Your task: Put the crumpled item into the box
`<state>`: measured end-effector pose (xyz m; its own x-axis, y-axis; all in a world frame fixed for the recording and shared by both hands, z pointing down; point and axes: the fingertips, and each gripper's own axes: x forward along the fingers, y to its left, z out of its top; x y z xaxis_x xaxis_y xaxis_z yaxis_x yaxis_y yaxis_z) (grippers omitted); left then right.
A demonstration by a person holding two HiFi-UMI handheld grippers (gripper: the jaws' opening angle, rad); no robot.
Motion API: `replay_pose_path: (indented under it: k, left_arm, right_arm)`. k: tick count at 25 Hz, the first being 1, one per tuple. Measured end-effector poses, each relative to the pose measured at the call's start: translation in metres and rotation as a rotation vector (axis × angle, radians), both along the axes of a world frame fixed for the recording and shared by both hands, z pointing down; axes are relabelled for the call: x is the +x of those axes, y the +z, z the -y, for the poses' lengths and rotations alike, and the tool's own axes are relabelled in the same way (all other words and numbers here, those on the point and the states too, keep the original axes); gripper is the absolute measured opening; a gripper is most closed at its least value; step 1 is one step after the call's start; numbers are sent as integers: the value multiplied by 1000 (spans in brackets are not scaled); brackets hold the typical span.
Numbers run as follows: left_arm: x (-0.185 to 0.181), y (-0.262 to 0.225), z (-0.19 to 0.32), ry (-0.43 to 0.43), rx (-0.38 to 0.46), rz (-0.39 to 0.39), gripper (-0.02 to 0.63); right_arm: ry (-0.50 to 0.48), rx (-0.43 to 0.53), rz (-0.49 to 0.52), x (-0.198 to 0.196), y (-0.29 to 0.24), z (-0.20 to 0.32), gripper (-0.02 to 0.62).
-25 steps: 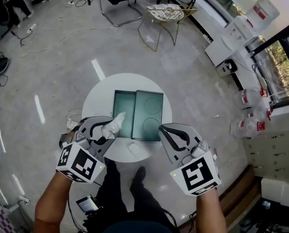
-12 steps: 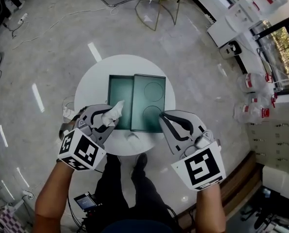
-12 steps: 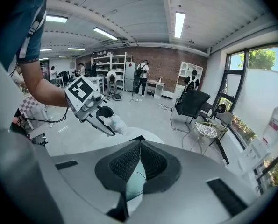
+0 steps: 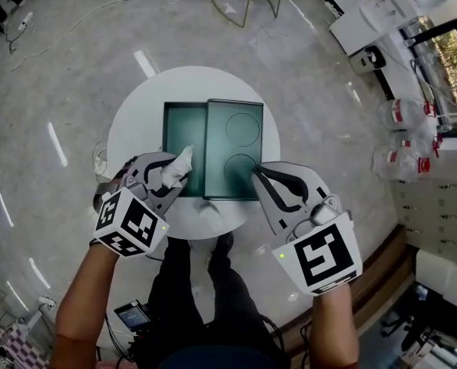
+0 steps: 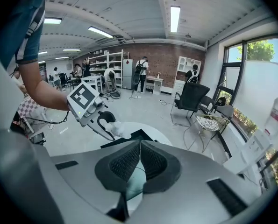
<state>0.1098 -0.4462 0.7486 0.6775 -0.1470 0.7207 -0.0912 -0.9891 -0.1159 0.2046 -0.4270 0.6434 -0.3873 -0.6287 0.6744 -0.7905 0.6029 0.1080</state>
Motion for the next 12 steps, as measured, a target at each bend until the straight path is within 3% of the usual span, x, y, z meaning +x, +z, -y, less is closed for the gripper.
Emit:
replay_pose_path:
  k: [12]
  left_arm:
    - [1, 26, -10, 40, -20, 53, 219]
  right_arm:
    - [18, -17, 6, 2, 16, -6, 38]
